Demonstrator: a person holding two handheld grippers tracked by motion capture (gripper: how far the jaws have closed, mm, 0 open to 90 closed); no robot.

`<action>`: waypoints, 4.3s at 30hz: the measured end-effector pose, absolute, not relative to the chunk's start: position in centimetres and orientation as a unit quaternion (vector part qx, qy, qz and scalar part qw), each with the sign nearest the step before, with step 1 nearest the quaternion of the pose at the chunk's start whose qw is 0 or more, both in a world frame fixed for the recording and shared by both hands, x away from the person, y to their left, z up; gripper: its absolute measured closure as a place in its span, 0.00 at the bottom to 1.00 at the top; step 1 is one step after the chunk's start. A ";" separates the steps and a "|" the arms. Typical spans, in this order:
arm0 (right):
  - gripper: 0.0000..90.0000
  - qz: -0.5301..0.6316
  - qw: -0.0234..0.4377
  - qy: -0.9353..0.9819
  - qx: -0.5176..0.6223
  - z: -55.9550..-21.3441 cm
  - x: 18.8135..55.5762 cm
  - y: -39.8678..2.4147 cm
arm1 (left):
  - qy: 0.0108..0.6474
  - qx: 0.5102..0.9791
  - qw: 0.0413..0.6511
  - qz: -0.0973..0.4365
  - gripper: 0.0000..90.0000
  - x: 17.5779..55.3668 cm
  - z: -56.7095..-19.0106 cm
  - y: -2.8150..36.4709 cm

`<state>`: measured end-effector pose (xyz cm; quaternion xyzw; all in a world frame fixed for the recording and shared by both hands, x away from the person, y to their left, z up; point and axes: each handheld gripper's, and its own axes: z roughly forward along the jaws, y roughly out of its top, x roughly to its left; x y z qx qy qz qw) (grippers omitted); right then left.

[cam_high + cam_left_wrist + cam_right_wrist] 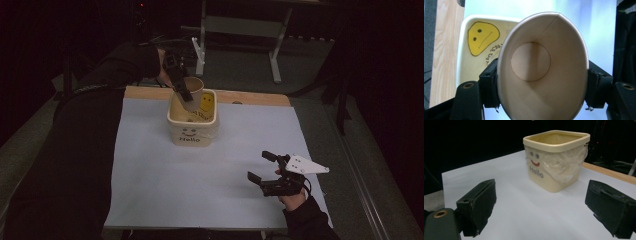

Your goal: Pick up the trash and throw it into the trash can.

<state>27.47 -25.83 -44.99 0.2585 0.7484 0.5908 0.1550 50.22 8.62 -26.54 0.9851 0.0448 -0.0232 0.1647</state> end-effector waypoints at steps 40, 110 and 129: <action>0.11 0.593 0.149 0.748 0.258 -45.0 27.4 -25.9 | 0.093 0.983 0.159 0.016 0.01 52.7 -27.5 8.2; 0.11 0.581 0.154 0.758 0.255 -45.1 27.6 -25.2 | 0.109 0.953 0.282 -0.022 0.01 43.2 -31.7 18.7; 0.11 0.578 0.156 0.759 0.255 -45.1 27.6 -25.1 | 0.118 0.941 0.313 -0.044 0.01 39.3 -34.9 22.3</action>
